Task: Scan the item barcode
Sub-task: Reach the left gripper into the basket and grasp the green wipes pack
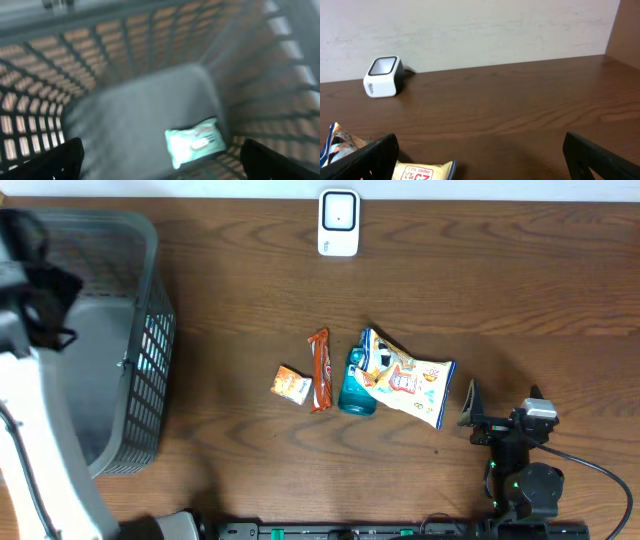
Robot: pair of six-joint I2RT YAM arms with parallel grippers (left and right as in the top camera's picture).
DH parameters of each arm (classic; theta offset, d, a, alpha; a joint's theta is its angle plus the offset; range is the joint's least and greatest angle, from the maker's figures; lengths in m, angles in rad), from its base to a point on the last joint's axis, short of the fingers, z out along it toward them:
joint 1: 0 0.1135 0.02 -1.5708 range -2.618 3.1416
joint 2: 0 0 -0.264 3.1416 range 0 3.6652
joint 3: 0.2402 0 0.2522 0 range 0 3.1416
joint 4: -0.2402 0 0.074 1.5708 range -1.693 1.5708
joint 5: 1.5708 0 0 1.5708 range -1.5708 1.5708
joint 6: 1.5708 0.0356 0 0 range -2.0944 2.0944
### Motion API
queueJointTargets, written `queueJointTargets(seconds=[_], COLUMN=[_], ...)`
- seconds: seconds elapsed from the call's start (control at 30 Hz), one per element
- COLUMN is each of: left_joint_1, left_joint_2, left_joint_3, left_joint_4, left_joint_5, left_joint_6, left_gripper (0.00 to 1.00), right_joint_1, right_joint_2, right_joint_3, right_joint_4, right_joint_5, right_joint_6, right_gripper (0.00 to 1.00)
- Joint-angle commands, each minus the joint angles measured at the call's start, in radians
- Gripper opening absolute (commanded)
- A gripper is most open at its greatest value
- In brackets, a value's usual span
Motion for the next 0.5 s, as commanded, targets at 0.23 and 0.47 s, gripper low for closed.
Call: queueJointTargets(seconds=[0.23,0.47], left_joint_1=[0.173,0.141], left_joint_2=[0.325,0.447], left_joint_3=[-0.084,-0.198], left_joint_4=[-0.002,0.098], left_joint_5=[0.552,0.552], left_joint_6=[0.172,0.172], left_gripper=[1.0,1.0], right_joint_1=[-0.002,-0.002], right_joint_2=[-0.004,-0.004], right_joint_3=[-0.001,-0.001], right_joint_4=[-0.003,-0.003], right_joint_5=[0.002,0.002], right_joint_6=[0.012,0.012], right_gripper=[0.99,0.99])
